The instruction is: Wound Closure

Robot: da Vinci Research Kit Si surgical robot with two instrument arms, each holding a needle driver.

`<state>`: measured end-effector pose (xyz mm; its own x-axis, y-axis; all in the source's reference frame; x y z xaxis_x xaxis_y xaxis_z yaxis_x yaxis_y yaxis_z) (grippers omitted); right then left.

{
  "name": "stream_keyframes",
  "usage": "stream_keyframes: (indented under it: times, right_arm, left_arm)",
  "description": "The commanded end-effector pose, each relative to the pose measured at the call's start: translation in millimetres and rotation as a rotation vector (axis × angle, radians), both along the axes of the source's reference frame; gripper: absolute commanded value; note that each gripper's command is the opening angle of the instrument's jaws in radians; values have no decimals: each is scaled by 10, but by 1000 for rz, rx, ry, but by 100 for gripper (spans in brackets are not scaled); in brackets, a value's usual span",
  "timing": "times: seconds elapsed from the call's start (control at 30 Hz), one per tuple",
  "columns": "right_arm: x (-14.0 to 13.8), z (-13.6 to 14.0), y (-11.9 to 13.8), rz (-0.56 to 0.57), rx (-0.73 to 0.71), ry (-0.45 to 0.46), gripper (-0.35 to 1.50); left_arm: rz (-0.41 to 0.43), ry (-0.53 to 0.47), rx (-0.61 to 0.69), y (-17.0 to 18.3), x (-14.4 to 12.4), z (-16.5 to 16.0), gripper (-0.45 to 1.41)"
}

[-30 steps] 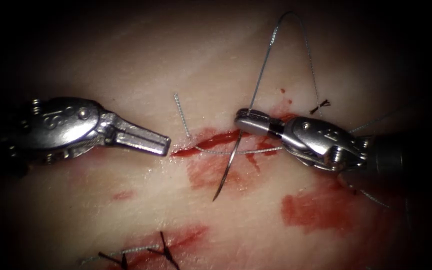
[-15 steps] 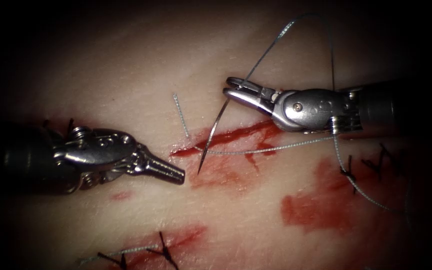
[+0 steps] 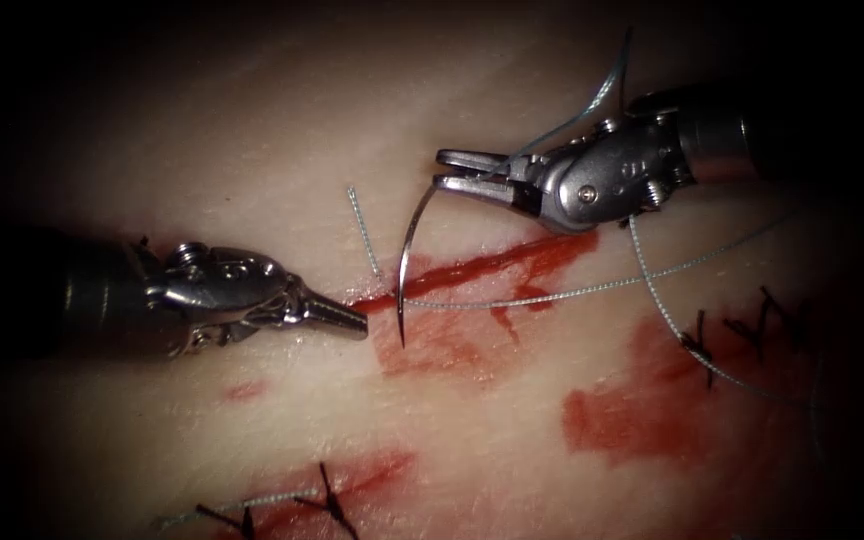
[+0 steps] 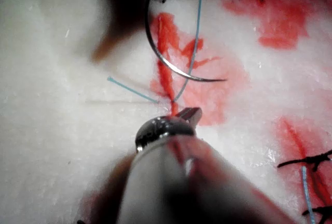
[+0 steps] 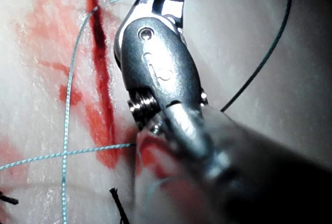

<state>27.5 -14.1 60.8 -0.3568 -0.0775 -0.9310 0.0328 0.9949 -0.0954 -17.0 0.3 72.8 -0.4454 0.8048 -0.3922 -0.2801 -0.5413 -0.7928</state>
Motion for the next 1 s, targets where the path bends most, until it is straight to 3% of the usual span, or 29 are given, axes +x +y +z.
stream_keyframes:
  times: [0.03, 0.37, 0.6, 0.8, 1.0]
  right_arm:
    - [4, -2, 4, -12, -31, -11, -35]
    - [-9, -11, 16, 36, -76, -27, -35]
    - [-10, -9, 15, 42, -76, -38, -35]
    - [-6, -5, 8, 47, -82, -33, -35]
    - [-2, -2, 5, 51, -85, -36, -35]
  left_arm:
    - [-4, 4, -2, -1, -3, 9, -45]
    - [-89, 45, -4, 10, 3, 20, -45]
    - [-66, 40, 23, 3, -10, 19, -45]
    - [-40, -77, 80, -5, -16, 17, -45]
    - [-41, -68, 75, -5, -16, 31, -45]
